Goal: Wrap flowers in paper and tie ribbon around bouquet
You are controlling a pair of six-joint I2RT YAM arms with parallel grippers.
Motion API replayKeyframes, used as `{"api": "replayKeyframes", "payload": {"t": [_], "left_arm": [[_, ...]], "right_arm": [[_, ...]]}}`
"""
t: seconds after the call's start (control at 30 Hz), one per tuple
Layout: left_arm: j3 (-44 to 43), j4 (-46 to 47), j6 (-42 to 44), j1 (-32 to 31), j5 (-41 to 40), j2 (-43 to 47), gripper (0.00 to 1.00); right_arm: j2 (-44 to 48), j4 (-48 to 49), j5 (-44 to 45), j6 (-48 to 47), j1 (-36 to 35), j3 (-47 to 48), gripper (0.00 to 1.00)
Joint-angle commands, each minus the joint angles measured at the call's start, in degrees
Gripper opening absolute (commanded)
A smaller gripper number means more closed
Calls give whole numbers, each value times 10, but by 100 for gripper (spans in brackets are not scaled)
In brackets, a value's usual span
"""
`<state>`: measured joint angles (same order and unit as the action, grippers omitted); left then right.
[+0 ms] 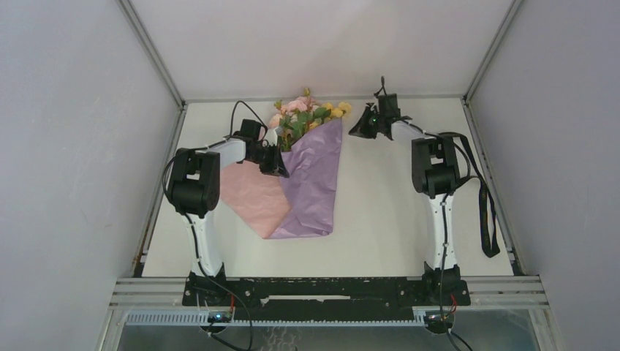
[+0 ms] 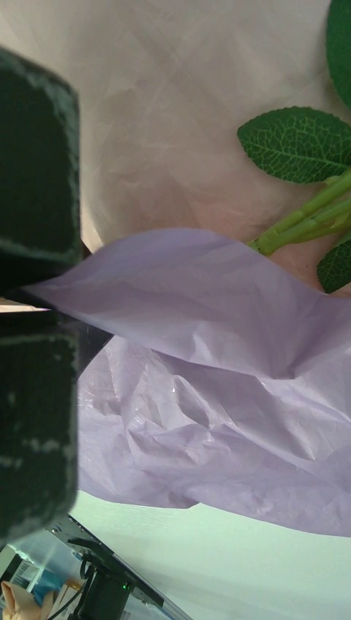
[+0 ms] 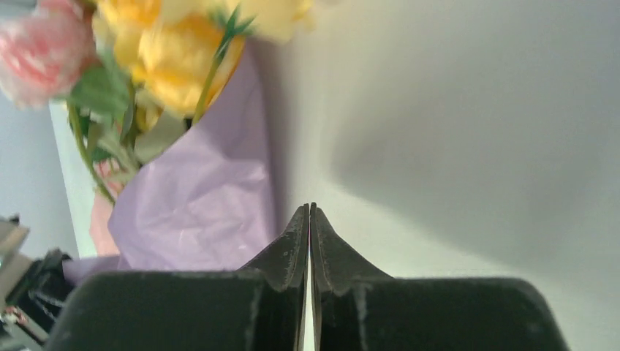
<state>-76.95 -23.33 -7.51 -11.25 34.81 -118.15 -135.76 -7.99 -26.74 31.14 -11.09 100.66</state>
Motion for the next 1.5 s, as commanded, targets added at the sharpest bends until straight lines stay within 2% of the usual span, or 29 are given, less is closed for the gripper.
{"api": "replayKeyframes", "payload": {"t": [0.0,0.13,0.27,0.4,0.6,0.83,0.93,1.03,1.13,1.3,1.47], "left_arm": [[-15,-21,9,-3,-22,-13,0],[-14,-21,8,-3,-26,-12,0],[-10,-20,9,-3,-27,-9,0],[-9,-17,10,-3,-30,-5,0],[-8,-16,11,-2,-36,0,0],[-10,-17,14,1,-42,2,0],[-12,-16,14,1,-40,1,0],[-12,-16,13,1,-37,0,0],[-8,-13,12,1,-38,3,0],[-7,-10,10,1,-41,4,0],[-13,-13,8,1,-44,5,0]], "right_arm": [[1,-54,40,-5,19,51,9],[90,-18,17,-44,2,-40,9],[202,90,-36,-32,-49,-225,10],[207,119,-67,-11,-106,-308,9],[188,101,-43,9,-124,-344,6],[249,23,42,-13,-51,-371,5],[284,-8,72,-46,-44,-371,5],[320,-36,75,-78,-72,-372,6],[351,-37,51,-99,-137,-373,7],[334,-29,-13,-77,-227,-387,7],[336,9,-45,-35,-255,-473,6]]}}
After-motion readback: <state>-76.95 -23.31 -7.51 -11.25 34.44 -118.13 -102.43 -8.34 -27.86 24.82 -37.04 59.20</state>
